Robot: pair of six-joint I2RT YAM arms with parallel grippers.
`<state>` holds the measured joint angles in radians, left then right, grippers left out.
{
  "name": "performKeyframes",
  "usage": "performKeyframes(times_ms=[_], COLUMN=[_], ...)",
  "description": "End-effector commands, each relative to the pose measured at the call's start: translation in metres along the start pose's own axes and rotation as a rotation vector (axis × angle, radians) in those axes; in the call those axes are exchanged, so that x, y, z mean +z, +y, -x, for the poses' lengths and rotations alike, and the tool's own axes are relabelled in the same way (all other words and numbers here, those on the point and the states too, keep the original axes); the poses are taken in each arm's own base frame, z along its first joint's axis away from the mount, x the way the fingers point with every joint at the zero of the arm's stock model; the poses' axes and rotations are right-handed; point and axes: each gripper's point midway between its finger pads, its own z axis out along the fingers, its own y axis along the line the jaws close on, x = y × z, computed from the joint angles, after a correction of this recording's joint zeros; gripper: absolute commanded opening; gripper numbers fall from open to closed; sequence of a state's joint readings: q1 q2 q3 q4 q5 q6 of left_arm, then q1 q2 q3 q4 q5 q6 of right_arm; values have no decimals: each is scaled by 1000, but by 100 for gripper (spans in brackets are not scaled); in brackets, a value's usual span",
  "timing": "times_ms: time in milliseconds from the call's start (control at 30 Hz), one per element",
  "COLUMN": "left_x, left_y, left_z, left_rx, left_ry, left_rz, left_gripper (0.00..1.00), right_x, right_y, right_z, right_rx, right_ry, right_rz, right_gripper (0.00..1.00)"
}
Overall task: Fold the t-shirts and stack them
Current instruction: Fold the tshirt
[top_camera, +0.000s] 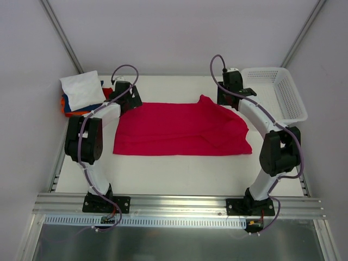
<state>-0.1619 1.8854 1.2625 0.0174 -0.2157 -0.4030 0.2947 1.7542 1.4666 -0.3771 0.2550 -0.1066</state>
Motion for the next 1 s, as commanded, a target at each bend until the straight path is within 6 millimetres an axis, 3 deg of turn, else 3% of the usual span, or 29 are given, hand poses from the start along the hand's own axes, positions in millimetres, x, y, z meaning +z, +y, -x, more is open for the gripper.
performKeyframes(times_ms=[0,67,100,133,167,233,433,667,967], left_x=[-49,-76,-81,-99,-106,-126,-157,-166,-163], left_y=[0,-3,7,5,7,10,9,21,61], left_z=[-5,-5,-24,-19,-33,-35,-72,-117,-125], left_rx=[-48,-67,-64,-77,-80,-98,-109,-94,-46], left_ry=[13,-12,18,-10,9,-13,36,78,48], left_rz=[-70,-90,-65,-81,-79,-76,-86,1,188], left_gripper=[92,91,91,90,88,87,70,56,53], right_x=[-34,-39,-39,-44,-46,-49,-65,-76,-71], right_y=[22,25,29,31,32,35,37,37,47], right_z=[0,-6,-15,-16,-19,-29,-40,-39,-43], right_rx=[-19,-19,-24,-22,-21,-21,-7,-6,-17], right_ry=[-31,-26,-8,-13,-11,2,4,-15,6], right_rz=[59,63,70,79,82,93,121,138,186], right_gripper=[40,37,35,35,35,35,35,36,37])
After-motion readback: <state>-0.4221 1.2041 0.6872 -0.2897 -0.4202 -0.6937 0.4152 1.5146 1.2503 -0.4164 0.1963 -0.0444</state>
